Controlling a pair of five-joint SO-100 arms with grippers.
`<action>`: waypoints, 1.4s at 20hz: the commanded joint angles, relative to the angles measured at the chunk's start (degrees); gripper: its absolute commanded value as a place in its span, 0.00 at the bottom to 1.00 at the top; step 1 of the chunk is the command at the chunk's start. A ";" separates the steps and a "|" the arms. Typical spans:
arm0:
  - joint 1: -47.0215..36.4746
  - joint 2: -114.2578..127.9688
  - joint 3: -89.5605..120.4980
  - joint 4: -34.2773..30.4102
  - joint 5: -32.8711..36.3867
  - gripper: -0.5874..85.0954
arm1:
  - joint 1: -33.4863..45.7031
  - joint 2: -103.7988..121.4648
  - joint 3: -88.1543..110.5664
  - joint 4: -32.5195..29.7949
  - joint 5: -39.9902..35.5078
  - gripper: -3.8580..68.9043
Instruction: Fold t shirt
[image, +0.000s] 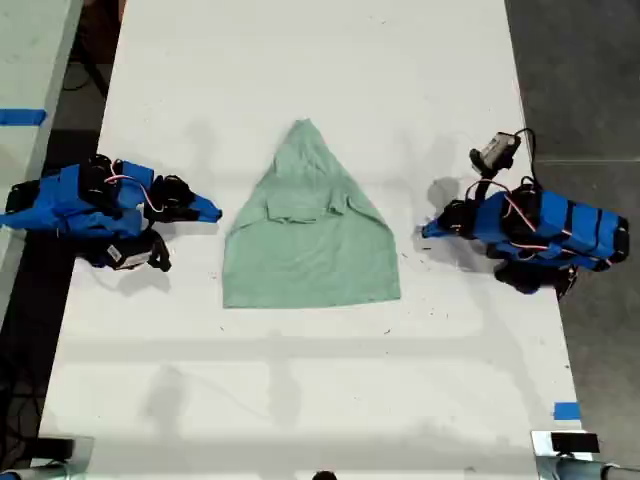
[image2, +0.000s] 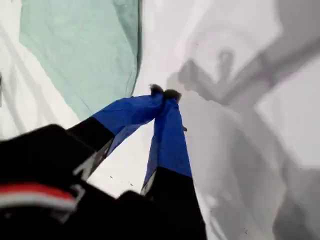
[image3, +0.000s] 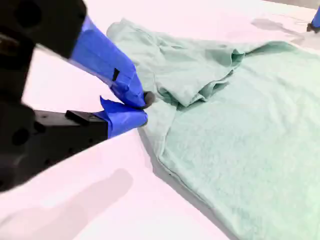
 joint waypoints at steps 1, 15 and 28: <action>-1.85 0.18 -0.97 -4.04 12.22 0.01 | -1.41 0.35 1.49 -0.35 2.64 0.05; -1.93 0.18 -0.97 -4.22 12.39 0.01 | -13.45 -60.64 -37.88 -17.05 7.56 0.31; -1.67 0.18 -0.97 -4.13 12.57 0.01 | -12.13 -107.05 -62.84 -13.01 7.21 0.33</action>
